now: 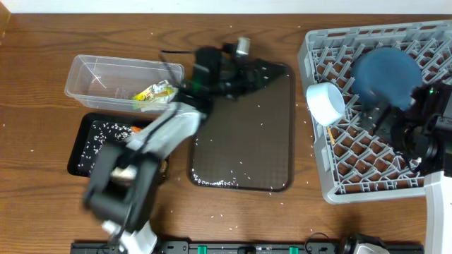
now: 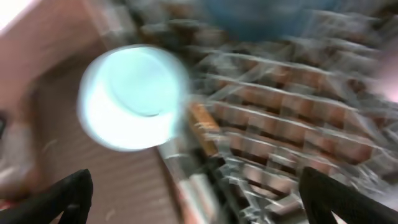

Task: Sort waste into correct bins and load items into the dishwasher rack

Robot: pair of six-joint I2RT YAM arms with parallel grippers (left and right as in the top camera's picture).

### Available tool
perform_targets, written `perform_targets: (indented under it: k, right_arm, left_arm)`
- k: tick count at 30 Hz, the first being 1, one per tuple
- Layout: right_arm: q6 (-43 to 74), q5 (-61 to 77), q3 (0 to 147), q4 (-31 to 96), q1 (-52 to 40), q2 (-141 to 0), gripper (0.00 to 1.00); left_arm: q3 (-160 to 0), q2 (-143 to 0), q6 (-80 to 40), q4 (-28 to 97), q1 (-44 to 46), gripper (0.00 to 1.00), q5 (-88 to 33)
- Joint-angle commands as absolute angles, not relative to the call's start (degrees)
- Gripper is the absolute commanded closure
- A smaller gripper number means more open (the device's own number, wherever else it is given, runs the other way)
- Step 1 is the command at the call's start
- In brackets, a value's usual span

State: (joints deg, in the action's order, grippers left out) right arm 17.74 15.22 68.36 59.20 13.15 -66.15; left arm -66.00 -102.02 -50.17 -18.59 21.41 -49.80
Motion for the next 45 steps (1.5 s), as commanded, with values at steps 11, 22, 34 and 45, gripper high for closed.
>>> perform_targets:
  k: [11, 22, 34, 45]
  right_arm:
    - [2.46, 28.36, 68.36, 52.86, -2.46, -58.19, 0.01]
    - [8.19, 27.44, 68.36, 49.91, -5.56, -52.73, 0.01]
    - [10.61, 26.68, 68.36, 56.64, -5.54, -53.12, 0.01]
    - [-18.94, 23.77, 66.5, 56.66, -5.65, -48.27, 0.01]
  left_arm:
    - [-66.26, -50.74, -16.78, 45.91, 6.07, 0.02, -1.69]
    - [-66.24, -31.48, -16.53, 58.26, 5.52, 0.02, 13.13]
    - [-66.24, -30.59, -16.53, 58.26, 5.52, 0.02, 13.13]
    - [-66.24, -30.59, -16.51, 58.26, 5.52, 0.02, 13.13]
